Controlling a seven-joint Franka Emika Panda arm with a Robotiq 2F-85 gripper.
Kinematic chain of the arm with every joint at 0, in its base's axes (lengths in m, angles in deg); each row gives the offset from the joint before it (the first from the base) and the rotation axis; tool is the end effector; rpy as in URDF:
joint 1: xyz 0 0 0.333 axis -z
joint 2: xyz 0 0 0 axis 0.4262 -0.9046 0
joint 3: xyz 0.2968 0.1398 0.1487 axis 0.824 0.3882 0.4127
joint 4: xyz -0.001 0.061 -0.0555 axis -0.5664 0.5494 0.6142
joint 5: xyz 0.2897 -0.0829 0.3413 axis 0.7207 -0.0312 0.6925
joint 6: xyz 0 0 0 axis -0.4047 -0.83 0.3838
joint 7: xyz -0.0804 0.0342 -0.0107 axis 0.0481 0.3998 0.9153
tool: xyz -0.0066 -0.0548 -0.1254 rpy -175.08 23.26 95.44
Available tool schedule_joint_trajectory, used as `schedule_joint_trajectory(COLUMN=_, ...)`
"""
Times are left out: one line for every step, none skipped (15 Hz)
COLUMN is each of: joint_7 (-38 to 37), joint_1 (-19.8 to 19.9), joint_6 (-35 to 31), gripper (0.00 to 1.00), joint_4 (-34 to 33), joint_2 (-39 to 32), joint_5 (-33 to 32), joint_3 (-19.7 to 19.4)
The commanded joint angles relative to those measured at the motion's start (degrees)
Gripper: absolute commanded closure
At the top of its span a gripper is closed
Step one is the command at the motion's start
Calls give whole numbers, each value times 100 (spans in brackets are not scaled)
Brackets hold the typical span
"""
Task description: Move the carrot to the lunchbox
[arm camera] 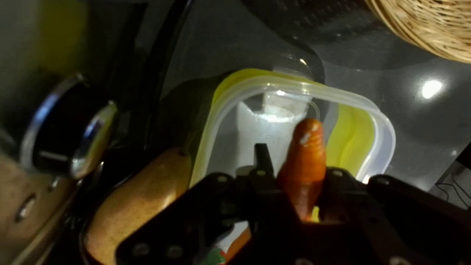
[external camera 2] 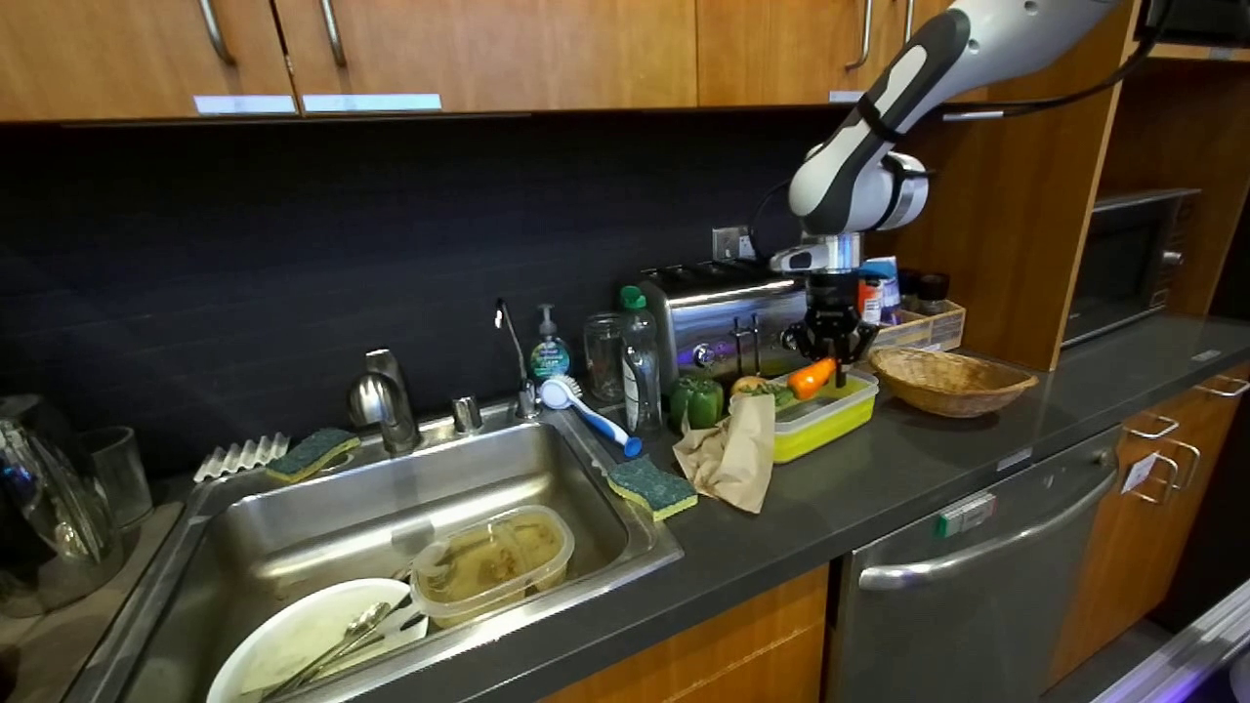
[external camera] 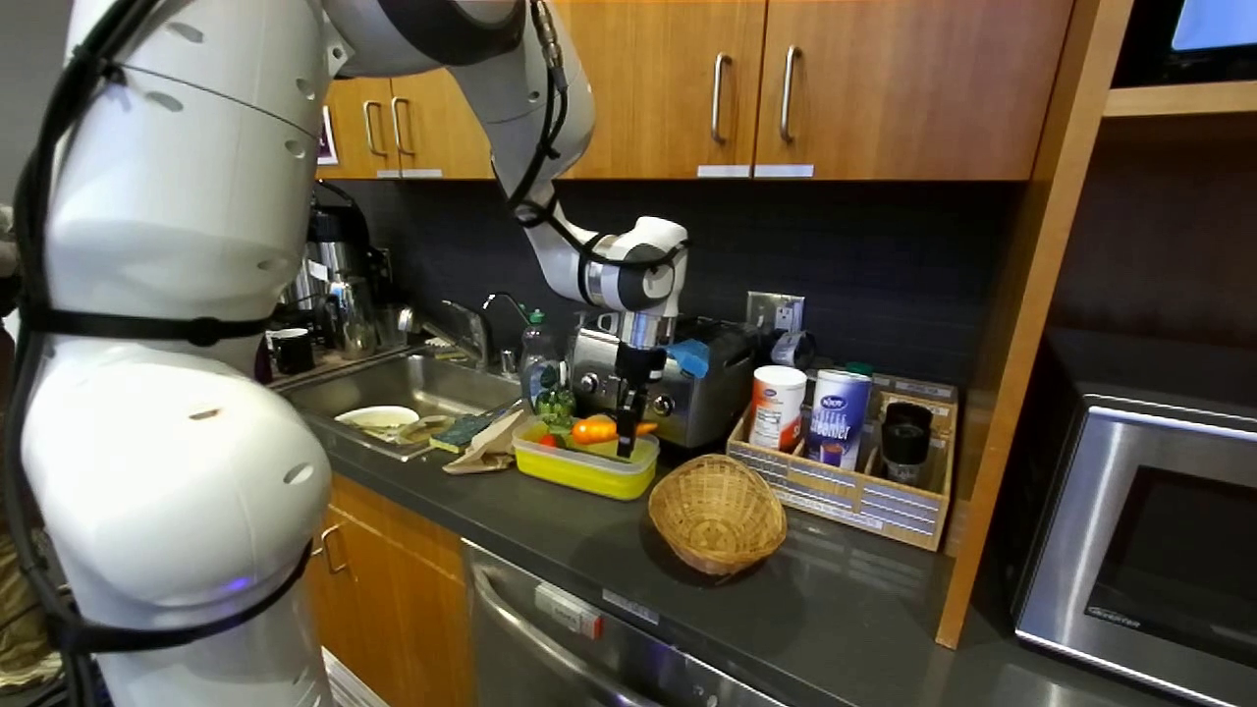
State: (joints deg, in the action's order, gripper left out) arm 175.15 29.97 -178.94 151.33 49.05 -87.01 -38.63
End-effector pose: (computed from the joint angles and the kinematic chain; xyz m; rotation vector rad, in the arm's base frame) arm 0.6101 -0.0080 0.2290 -1.6903 -2.4721 0.0507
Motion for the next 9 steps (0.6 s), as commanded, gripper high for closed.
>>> schedule_joint_trajectory(joint_7=130, joint_1=18, joint_6=43, gripper=94, joint_4=-250, joint_2=-251, joint_5=145, joint_3=63)
schedule_joint_trajectory(joint_7=113, joint_1=18, joint_6=54, gripper=94, joint_4=-274, joint_2=-270, joint_5=145, joint_3=63)
schedule_joint_trajectory(joint_7=106, joint_1=22, joint_6=71, gripper=94, joint_4=-309, joint_2=-296, joint_5=151, joint_3=64)
schedule_joint_trajectory(joint_7=89, joint_1=22, joint_6=96, gripper=94, joint_4=-344, joint_2=-327, joint_5=143, joint_3=60)
schedule_joint_trajectory(joint_7=70, joint_1=20, joint_6=106, gripper=94, joint_4=-360, joint_2=-338, joint_5=138, joint_3=58)
schedule_joint_trajectory(joint_7=78, joint_1=26, joint_6=121, gripper=94, joint_4=-392, joint_2=-361, joint_5=142, joint_3=60)
schedule_joint_trajectory(joint_7=74, joint_1=28, joint_6=132, gripper=94, joint_4=-413, joint_2=-371, joint_5=148, joint_3=63)
schedule_joint_trajectory(joint_7=70, joint_1=30, joint_6=138, gripper=94, joint_4=-432, joint_2=-382, joint_5=148, joint_3=63)
schedule_joint_trajectory(joint_7=61, joint_1=33, joint_6=149, gripper=94, joint_4=-447, joint_2=-387, joint_5=147, joint_3=62)
